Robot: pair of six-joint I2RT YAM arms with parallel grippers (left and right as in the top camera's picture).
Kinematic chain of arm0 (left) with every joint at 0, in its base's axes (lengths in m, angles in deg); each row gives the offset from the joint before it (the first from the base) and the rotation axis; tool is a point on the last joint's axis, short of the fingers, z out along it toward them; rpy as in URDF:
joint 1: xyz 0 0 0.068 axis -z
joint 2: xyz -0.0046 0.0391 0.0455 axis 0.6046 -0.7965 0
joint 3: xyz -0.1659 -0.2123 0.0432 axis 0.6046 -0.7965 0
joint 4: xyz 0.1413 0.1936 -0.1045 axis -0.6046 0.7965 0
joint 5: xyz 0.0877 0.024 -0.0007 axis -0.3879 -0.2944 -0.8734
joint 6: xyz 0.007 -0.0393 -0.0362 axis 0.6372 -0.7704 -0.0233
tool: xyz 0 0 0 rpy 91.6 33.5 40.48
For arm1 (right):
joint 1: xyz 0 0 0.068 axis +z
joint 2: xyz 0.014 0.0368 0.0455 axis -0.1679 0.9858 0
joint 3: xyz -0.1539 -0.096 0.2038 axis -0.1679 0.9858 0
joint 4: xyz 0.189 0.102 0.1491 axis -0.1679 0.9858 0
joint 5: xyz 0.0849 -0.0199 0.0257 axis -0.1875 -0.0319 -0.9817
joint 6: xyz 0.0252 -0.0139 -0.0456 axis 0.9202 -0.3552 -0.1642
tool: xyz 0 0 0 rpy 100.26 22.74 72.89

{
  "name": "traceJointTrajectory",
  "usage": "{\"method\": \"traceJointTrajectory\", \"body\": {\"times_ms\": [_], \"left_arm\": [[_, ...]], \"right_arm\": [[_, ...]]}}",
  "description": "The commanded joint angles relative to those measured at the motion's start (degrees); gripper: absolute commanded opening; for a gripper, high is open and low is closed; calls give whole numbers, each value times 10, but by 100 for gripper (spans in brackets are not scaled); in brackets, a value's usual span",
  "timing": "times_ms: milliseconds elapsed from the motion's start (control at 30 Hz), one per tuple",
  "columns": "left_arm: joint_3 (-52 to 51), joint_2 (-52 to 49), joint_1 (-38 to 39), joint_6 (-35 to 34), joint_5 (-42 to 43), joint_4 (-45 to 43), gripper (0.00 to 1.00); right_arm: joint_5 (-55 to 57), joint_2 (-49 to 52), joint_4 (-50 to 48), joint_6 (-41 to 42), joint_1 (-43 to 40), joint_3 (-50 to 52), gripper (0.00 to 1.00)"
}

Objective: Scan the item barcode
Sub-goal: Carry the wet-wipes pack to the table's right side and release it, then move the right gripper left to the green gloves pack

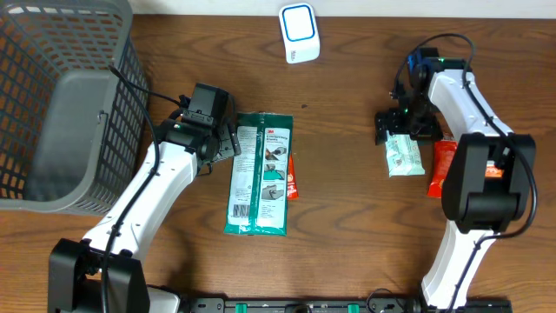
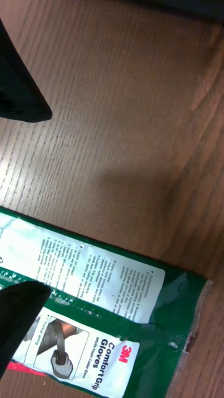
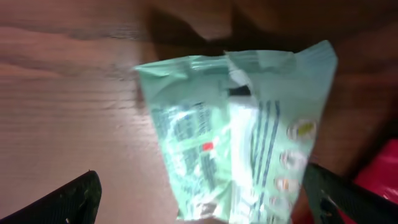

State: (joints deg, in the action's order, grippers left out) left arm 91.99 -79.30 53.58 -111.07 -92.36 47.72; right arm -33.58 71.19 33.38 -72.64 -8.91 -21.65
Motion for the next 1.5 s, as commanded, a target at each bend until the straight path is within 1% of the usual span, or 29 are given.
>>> {"method": "traceJointTrajectory", "body": {"times_ms": [0, 100, 200, 233, 267, 300, 333, 367, 400, 533, 700, 800, 933, 1200, 1267, 1333, 1400, 1467], "left_arm": [[1, 10, -2, 1, -10, 1, 83], [1, 10, -2, 1, -10, 1, 83], [1, 10, -2, 2, -10, 1, 83], [1, 10, -2, 1, -10, 1, 83], [1, 10, -2, 1, -10, 1, 82], [1, 10, -2, 1, -10, 1, 82], [1, 10, -2, 1, -10, 1, 82], [1, 10, -2, 1, -10, 1, 82], [1, 10, -2, 2, -10, 1, 83], [1, 10, -2, 1, -10, 1, 83], [1, 10, -2, 2, -10, 1, 83], [1, 10, -2, 1, -10, 2, 83], [1, 10, -2, 1, -10, 2, 82], [1, 10, -2, 2, -10, 2, 83], [1, 10, -2, 1, -10, 1, 82], [1, 10, -2, 1, -10, 1, 82], [1, 10, -2, 2, -10, 2, 82], [1, 10, -2, 1, -10, 1, 83]], "right_arm": [[-1, -45, 0, 14, 18, 1, 99], [-19, -47, -5, 14, 26, 1, 99], [-80, -47, -10, 14, 33, 6, 99], [-103, -47, -15, 14, 35, 8, 91], [-117, -47, -20, 14, 38, 10, 70], [-123, -47, -26, 14, 42, 13, 45], [-122, -47, -30, 14, 45, 16, 26], [-119, -47, -33, 14, 49, 20, 11], [-116, -46, -37, 14, 52, 26, 1], [-100, -46, -79, 14, 67, 71, 1], [-71, -46, -215, 14, 80, 176, 2], [-12, -46, -280, 16, 77, 224, 1], [65, -48, -273, 56, 65, 230, 1], [69, -71, -233, 57, 54, 218, 2], [52, -81, -232, 57, 56, 218, 2], [7, -90, -234, 57, 60, 218, 5], [-59, -99, -241, 57, 64, 218, 11], [-143, -105, -252, 57, 70, 218, 20]]}}
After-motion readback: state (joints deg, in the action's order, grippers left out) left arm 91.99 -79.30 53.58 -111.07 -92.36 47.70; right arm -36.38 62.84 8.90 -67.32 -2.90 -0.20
